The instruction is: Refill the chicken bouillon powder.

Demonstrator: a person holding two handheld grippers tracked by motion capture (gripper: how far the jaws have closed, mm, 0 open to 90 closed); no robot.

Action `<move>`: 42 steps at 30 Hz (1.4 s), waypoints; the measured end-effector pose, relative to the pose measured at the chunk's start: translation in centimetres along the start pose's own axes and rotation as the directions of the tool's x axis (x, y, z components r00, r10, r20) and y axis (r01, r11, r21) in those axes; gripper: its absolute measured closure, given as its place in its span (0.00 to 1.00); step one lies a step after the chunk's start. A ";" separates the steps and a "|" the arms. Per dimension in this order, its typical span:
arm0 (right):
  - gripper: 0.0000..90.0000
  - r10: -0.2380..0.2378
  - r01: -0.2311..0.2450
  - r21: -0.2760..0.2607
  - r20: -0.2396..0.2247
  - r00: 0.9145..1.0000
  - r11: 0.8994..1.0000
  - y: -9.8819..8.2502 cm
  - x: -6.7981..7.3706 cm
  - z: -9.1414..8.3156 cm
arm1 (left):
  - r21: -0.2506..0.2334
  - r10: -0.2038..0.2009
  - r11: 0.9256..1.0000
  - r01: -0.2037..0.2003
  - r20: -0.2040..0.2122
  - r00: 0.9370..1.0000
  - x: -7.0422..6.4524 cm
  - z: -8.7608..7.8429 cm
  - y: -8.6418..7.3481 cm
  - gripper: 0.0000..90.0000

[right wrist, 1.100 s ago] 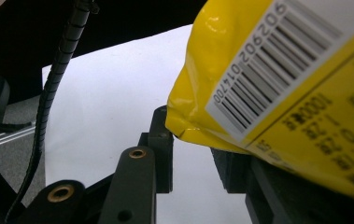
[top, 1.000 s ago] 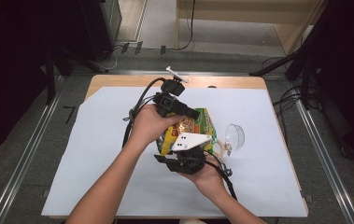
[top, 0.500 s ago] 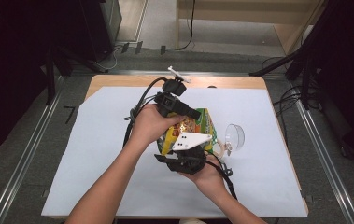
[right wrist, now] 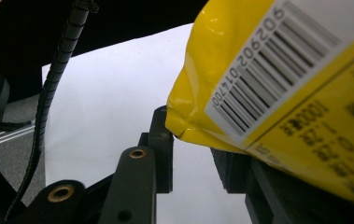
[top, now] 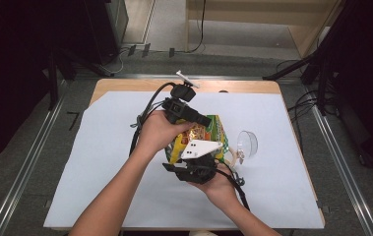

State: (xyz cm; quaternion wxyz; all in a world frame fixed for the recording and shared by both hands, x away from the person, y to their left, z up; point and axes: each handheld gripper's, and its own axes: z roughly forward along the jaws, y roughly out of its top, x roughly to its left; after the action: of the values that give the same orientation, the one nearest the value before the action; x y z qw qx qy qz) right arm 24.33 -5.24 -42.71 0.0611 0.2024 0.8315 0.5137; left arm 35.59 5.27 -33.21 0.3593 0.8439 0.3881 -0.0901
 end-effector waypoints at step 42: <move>0.79 0.023 -0.023 0.004 -0.014 1.000 1.000 0.0 0.0 -0.1 | 0.009 -0.025 1.000 0.025 0.024 0.999 0.3 0.1 0.3 0.86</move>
State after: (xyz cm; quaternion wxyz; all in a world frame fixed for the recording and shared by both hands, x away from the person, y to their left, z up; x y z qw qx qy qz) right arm 24.25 -5.33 -42.61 0.0491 0.2086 0.8305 0.5142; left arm 35.99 5.23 -33.30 0.3591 0.8395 0.3937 -0.1063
